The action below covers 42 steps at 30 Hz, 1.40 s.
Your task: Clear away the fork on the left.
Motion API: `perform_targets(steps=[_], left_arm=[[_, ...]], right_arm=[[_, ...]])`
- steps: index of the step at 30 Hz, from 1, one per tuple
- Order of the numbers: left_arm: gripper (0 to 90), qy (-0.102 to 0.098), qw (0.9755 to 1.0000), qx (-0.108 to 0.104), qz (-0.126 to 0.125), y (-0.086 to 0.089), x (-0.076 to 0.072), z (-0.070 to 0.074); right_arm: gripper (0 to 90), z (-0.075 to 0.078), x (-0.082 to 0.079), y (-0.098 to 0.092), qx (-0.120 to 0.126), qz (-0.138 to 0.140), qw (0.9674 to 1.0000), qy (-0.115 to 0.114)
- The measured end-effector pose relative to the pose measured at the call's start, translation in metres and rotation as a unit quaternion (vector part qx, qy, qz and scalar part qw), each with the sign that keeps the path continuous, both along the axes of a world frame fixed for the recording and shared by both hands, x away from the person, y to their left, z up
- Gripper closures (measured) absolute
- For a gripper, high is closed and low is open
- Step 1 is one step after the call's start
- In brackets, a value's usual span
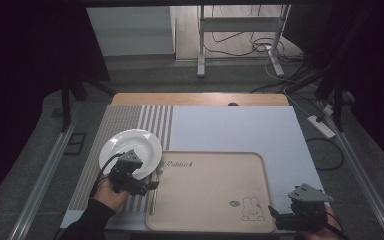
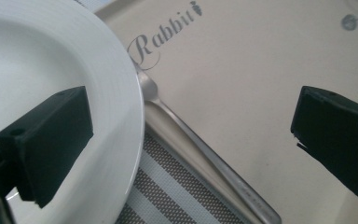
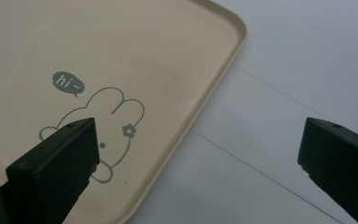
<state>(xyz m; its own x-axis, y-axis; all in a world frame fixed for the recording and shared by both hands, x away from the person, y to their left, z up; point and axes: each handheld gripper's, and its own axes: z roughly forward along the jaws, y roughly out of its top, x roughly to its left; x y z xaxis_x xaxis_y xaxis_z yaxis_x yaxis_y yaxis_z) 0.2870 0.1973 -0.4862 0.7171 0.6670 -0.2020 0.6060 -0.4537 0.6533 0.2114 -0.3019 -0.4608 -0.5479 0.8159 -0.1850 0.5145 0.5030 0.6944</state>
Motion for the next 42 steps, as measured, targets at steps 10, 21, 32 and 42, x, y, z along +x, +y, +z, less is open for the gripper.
perform_targets(steps=[10,21,32,42], left_arm=[[0.0,-0.003,0.9994,-0.028,0.020,0.012,-0.004,-0.001],[0.0,-0.009,0.9990,-0.033,0.028,0.023,-0.012,-0.003],[0.0,-0.009,0.9984,-0.039,0.040,0.036,-0.023,-0.005],[0.0,0.000,0.9984,-0.031,0.048,0.045,-0.034,-0.008]], right_arm=[[0.0,0.000,0.000,0.000,0.000,0.000,1.0000,0.001],[0.0,0.000,0.000,0.000,0.001,-0.001,1.0000,0.002],[0.0,0.000,0.001,0.000,0.003,-0.002,1.0000,0.003],[0.0,0.000,0.001,-0.001,0.006,-0.003,1.0000,0.004]])
